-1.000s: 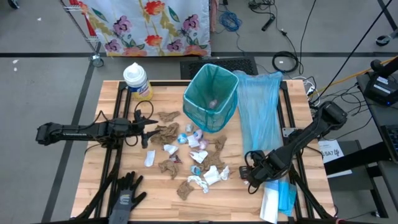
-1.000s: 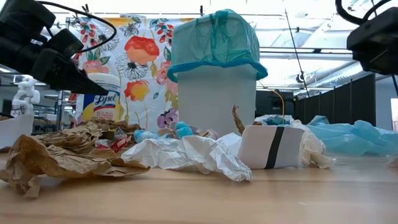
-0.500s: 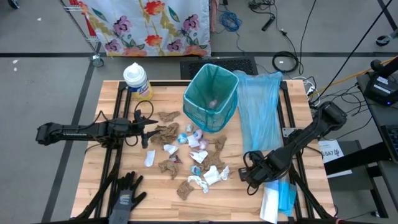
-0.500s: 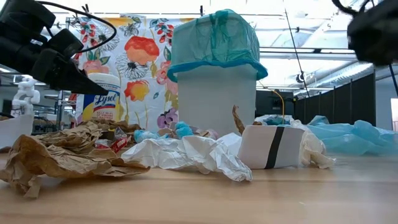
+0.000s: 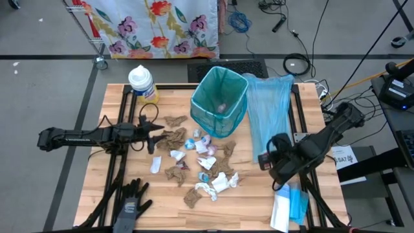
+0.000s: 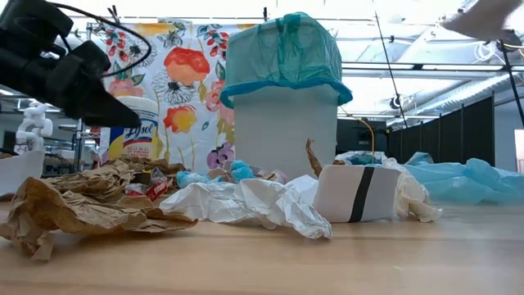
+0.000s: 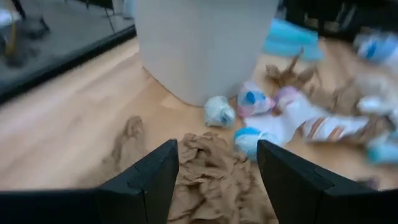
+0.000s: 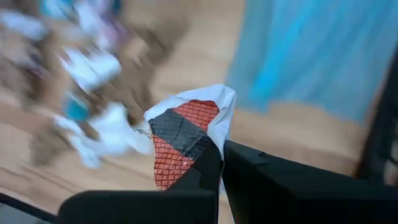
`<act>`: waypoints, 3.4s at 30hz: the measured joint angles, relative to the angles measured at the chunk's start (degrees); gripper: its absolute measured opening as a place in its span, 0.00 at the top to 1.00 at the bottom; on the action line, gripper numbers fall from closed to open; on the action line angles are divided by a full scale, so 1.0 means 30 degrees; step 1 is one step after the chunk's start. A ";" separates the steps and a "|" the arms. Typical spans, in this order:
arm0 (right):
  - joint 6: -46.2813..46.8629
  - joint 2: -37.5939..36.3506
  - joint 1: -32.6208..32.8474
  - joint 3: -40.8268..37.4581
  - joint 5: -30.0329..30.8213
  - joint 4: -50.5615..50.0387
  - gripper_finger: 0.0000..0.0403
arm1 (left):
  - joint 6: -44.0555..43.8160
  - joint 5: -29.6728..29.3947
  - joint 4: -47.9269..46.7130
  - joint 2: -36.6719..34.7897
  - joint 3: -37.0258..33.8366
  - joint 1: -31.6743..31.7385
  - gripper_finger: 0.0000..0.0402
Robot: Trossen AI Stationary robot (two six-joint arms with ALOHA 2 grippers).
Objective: Place trash/remove bag and relplace
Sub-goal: Put the orange paper piece into the trash bin, then put the brown napkin into the trash bin
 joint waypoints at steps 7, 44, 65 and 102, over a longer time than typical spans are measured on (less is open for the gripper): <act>-0.2596 0.0027 -0.1825 0.0071 0.0529 -0.0037 1.00 | -0.5725 0.0080 0.0024 0.0007 0.0000 -0.0006 0.45; -2.8040 0.3453 -1.5873 0.6686 0.1241 1.3771 0.90 | -0.6441 -0.0106 0.0081 0.0007 0.0282 -0.0005 0.45; -2.2178 0.0446 -1.3951 0.6683 -0.0509 0.3096 0.59 | -0.4305 -0.2273 -1.0428 -0.0102 0.8615 -0.0007 0.45; -1.7687 0.1198 -0.6623 -1.4063 0.3398 2.6558 0.60 | -0.4045 -0.1826 -1.1582 -0.0102 0.8903 -0.0004 0.45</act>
